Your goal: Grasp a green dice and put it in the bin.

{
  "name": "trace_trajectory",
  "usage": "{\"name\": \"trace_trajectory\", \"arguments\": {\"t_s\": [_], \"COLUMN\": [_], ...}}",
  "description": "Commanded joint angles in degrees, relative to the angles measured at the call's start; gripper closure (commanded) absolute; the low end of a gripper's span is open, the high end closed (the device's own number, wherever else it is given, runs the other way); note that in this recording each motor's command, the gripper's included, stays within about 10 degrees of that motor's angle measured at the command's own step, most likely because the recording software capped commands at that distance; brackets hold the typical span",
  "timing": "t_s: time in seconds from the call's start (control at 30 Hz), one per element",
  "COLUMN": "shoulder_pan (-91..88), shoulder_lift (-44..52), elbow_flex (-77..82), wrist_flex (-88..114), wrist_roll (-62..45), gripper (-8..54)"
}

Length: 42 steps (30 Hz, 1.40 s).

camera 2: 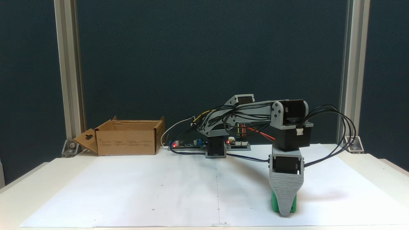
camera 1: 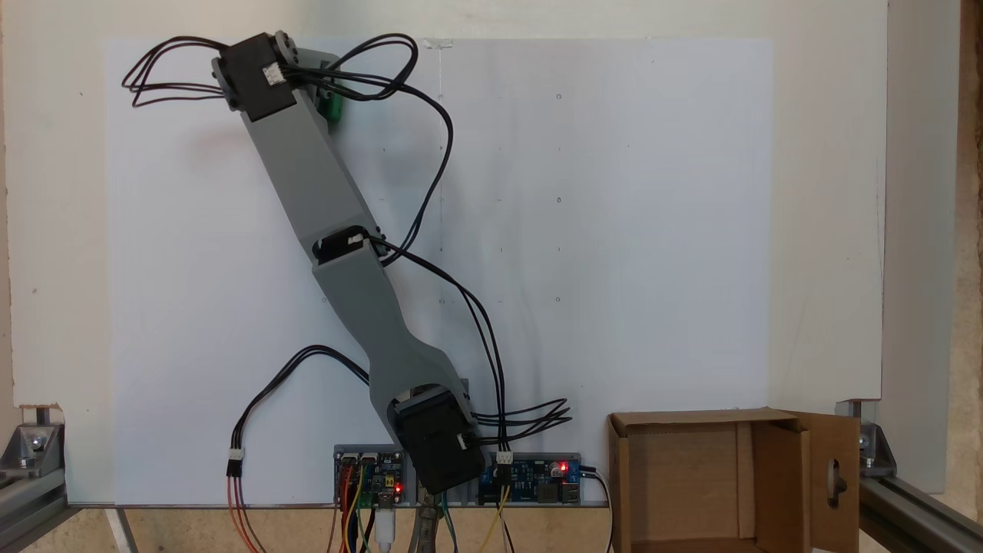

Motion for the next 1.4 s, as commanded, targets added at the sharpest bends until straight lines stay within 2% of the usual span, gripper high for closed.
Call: {"name": "trace_trajectory", "arguments": {"t_s": [0.0, 0.57, 0.6, 0.77, 1.07, 1.37], "shoulder_pan": [0.0, 0.7, 0.7, 1.1, 1.1, -2.3], "shoulder_lift": [0.7, 0.7, 0.7, 0.7, 1.0, 14.3], "elbow_flex": [-3.5, -3.5, -3.5, -3.5, -3.5, -3.5], "wrist_flex": [-0.4, -0.2, -0.1, 0.3, 3.3, 17.8], "wrist_roll": [3.4, 3.4, 3.4, 3.4, 3.4, 3.4], "gripper": [14.6, 14.7, 15.6, 33.6, 34.0, 34.0]}}
